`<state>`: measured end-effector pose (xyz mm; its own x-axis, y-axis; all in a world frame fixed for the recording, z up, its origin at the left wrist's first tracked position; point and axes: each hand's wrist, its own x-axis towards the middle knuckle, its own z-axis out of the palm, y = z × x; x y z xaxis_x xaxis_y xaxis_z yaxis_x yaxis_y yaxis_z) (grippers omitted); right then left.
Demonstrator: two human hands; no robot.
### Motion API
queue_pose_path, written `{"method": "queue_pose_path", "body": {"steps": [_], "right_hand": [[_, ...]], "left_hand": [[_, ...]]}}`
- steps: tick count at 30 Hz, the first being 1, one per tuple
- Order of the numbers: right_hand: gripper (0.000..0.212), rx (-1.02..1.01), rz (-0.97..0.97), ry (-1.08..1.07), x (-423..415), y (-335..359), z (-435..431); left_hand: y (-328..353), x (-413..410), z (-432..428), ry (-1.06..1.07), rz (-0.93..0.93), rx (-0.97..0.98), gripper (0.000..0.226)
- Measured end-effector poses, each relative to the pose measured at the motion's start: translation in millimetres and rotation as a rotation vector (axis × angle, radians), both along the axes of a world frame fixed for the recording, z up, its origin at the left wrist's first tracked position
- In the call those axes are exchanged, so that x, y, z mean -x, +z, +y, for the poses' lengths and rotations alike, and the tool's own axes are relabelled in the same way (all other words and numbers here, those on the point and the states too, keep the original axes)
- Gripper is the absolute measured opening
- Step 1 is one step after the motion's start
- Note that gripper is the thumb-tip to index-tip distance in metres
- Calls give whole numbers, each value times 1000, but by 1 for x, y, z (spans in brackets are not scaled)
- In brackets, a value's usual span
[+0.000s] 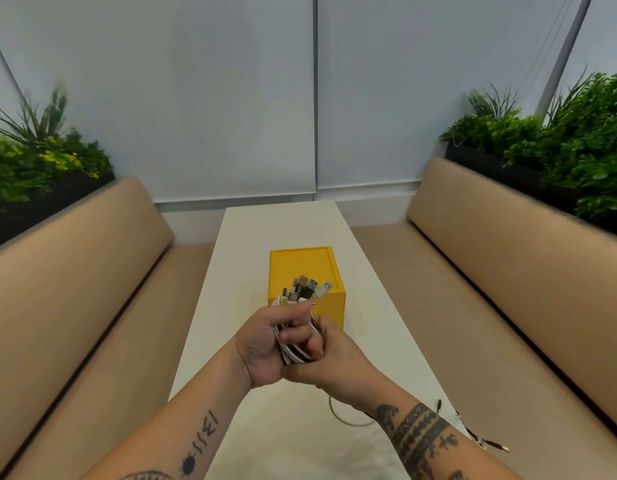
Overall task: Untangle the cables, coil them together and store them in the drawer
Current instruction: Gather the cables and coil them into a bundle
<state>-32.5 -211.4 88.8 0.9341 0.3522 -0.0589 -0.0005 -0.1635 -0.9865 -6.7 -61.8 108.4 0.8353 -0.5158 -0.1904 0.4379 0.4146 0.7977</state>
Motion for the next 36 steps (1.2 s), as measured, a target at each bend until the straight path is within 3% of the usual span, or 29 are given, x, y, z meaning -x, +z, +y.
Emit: {"method": "queue_pose_path", "body": {"steps": [4,8,12,19,23,27,31,36], "right_hand": [[56,-5,-106,-78,-7,-4,3],[60,151,-235,-138,-13,-7,1],[62,224,-295,-121,-16,-10,-4],[62,379,-357,-132,-19,-7,-2],[68,434,-346,-84,-17,-6,1],[81,594,-259,123,-23,11,-12],[75,747,-340,293,-28,40,-31],[63,544,-572,149,-35,43,-44]], "left_hand": [[9,-6,6,13,-85,-176,32],[10,-8,14,30,-216,-339,19],[3,-6,14,149,-121,-376,20],[-4,3,-23,648,-12,-258,19],[-6,0,-26,727,-108,-417,22],[-11,-3,-13,649,-78,-469,21],[-5,-7,3,506,-18,-371,24],[13,-4,9,372,227,14,26]]}}
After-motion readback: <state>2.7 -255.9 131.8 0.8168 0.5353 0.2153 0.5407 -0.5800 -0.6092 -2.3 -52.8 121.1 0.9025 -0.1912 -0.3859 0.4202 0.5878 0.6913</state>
